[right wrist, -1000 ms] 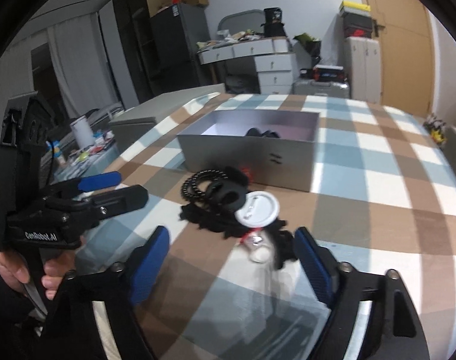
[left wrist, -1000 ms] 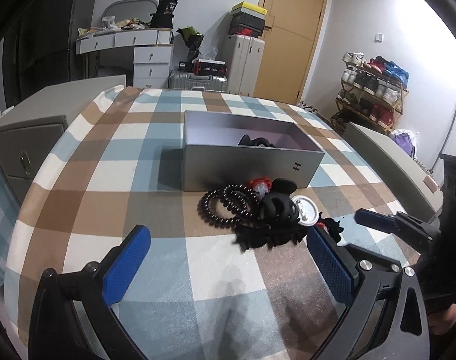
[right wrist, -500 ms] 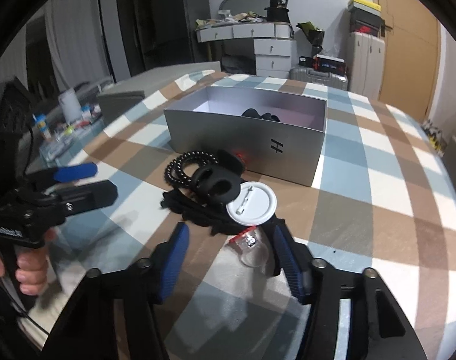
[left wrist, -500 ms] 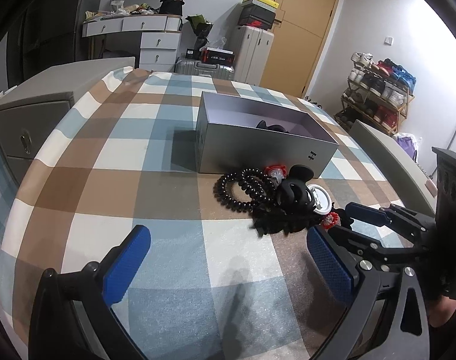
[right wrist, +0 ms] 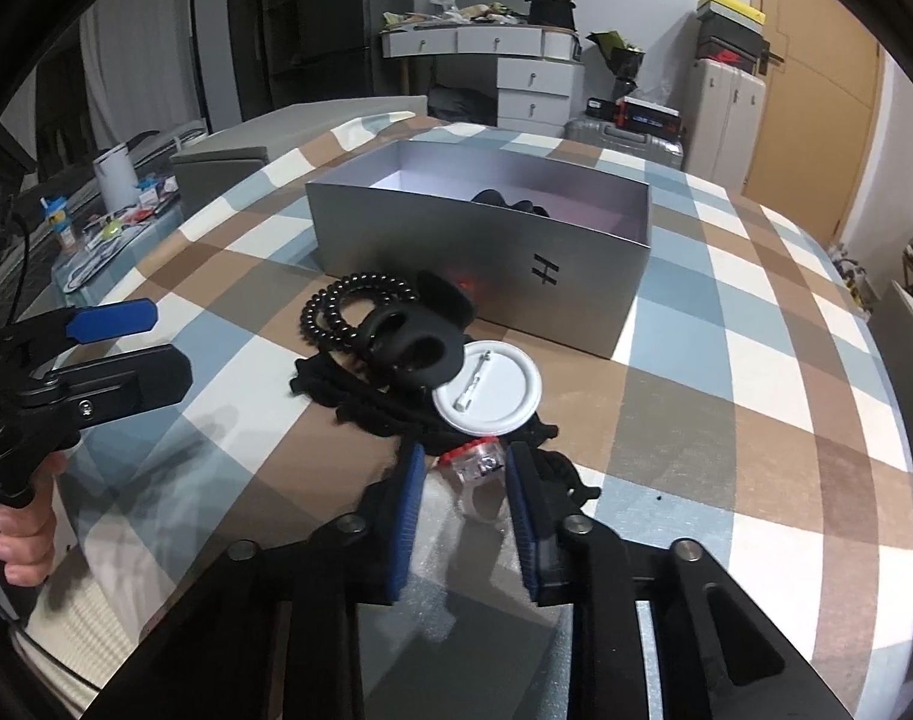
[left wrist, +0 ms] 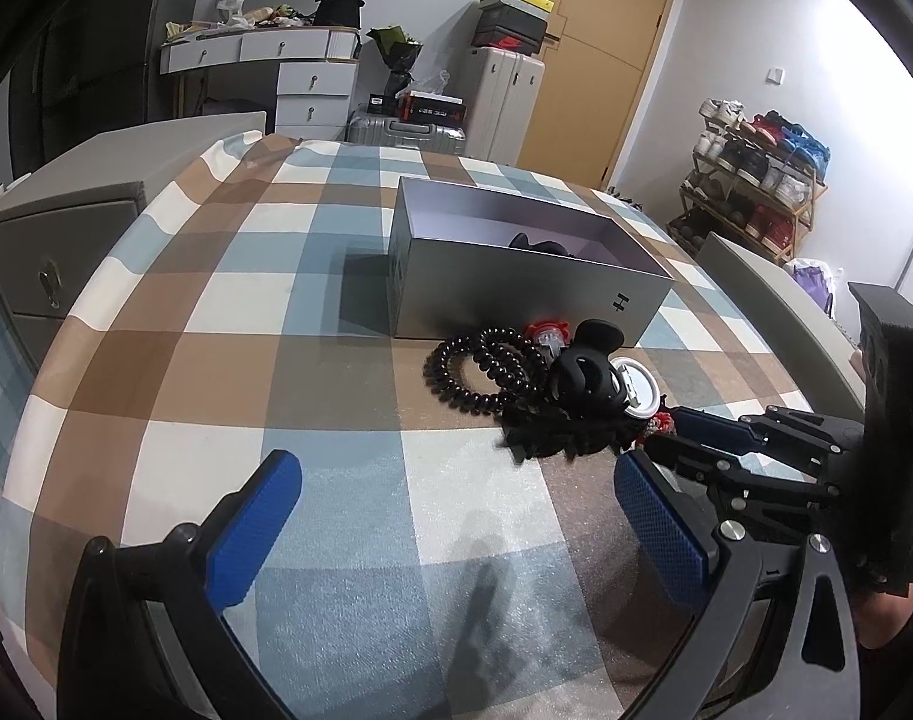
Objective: Organize jewelry
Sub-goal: 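Grasp the small red-capped clear item with the right gripper and lift it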
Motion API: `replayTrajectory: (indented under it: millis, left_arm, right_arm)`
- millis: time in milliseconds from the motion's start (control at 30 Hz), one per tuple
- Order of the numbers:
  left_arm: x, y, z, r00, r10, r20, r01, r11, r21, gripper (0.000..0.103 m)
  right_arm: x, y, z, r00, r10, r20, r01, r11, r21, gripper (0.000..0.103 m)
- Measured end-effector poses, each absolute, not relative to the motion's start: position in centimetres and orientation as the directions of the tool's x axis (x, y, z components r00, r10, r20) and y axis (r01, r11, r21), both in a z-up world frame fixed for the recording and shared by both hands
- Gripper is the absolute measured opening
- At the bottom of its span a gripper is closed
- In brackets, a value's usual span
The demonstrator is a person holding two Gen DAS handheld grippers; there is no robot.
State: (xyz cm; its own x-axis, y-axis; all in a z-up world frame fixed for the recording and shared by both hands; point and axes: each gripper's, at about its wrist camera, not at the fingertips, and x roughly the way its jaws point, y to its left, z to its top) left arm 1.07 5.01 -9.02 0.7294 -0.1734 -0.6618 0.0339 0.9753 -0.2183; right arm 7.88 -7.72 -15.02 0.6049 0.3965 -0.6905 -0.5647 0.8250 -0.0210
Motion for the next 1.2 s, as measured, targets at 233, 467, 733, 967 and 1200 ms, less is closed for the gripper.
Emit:
replayTrajectory:
  millis: [233, 467, 733, 967, 1200]
  left_arm:
    - [1.2, 4.9, -8.8, 0.727, -0.167, -0.666, 0.034, 0.977, -0.208, 0.102]
    - [1.9, 4.5, -8.4, 0.716, -0.175, -0.676, 0.050, 0.978, -0.201, 0.102]
    - [4.4, 2.4, -7.6, 0.700, -0.229, -0.677, 0.136, 0.973, -0.188, 0.102]
    - [6.5, 0.0, -7.7, 0.669, -0.253, -0.698, 0.224, 0.965, -0.135, 0.101]
    - [8.0, -1.3, -8.7, 0.616, -0.260, -0.744, 0.259, 0.958, -0.120, 0.085]
  right_arm:
    - [7.2, -8.2, -14.8, 0.618, 0.415, -0.668, -0.579, 0.815, -0.029, 0.015]
    - [7.5, -11.3, -13.6, 0.614, 0.497, -0.613, -0.541, 0.831, 0.131, 0.015]
    - [8.1, -14.5, -12.5, 0.637, 0.520, -0.570, -0.489, 0.843, 0.223, 0.015]
    - [9.1, -16.1, -12.7, 0.645, 0.530, -0.551, -0.468, 0.844, 0.263, 0.015]
    - [9.8, -16.9, -13.2, 0.640, 0.544, -0.543, -0.459, 0.837, 0.299, 0.015]
